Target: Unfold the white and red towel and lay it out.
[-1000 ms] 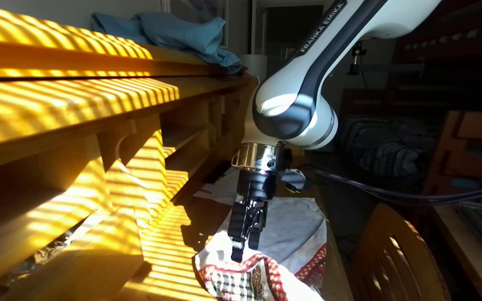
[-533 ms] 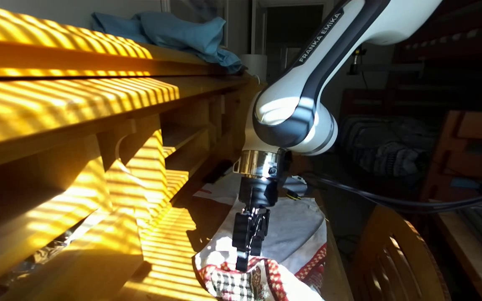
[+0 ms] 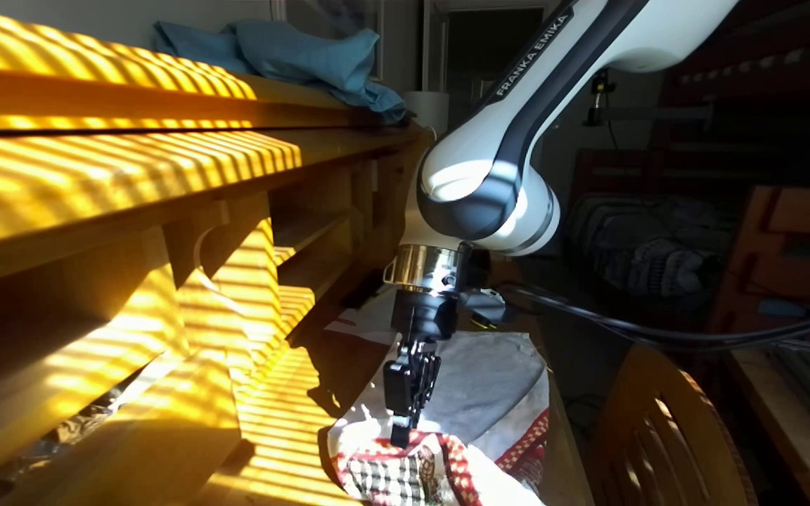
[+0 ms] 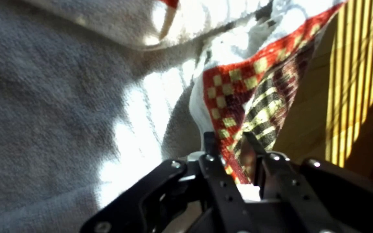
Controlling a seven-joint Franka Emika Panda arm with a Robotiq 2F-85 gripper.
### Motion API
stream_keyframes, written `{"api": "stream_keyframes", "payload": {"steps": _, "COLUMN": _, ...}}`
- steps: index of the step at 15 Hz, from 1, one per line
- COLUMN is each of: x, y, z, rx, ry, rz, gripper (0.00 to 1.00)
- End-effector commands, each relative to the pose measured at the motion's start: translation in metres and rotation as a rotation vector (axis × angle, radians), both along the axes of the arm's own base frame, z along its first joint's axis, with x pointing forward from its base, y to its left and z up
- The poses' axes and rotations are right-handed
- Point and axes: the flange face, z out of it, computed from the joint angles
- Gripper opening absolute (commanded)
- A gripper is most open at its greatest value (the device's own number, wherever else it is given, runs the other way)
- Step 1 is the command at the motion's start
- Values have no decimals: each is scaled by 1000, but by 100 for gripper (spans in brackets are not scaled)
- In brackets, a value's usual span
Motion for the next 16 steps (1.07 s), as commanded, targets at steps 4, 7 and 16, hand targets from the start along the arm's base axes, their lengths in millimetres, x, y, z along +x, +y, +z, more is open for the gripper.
{"api": "stream_keyframes", "payload": {"steps": 4, "x": 21, "y": 16, "z": 24, "rx": 2, "ry": -62, "rz": 29, "gripper": 0}}
{"api": "stream_keyframes", "payload": {"steps": 7, "x": 32, "y": 34, "z": 40, "rx": 8, "ry": -101, "rz": 60, "gripper": 1}}
{"api": "stream_keyframes", "payload": {"steps": 16, "x": 32, "y": 113, "z": 65, "rx": 42, "ry": -172, "rz": 223, "gripper": 1}}
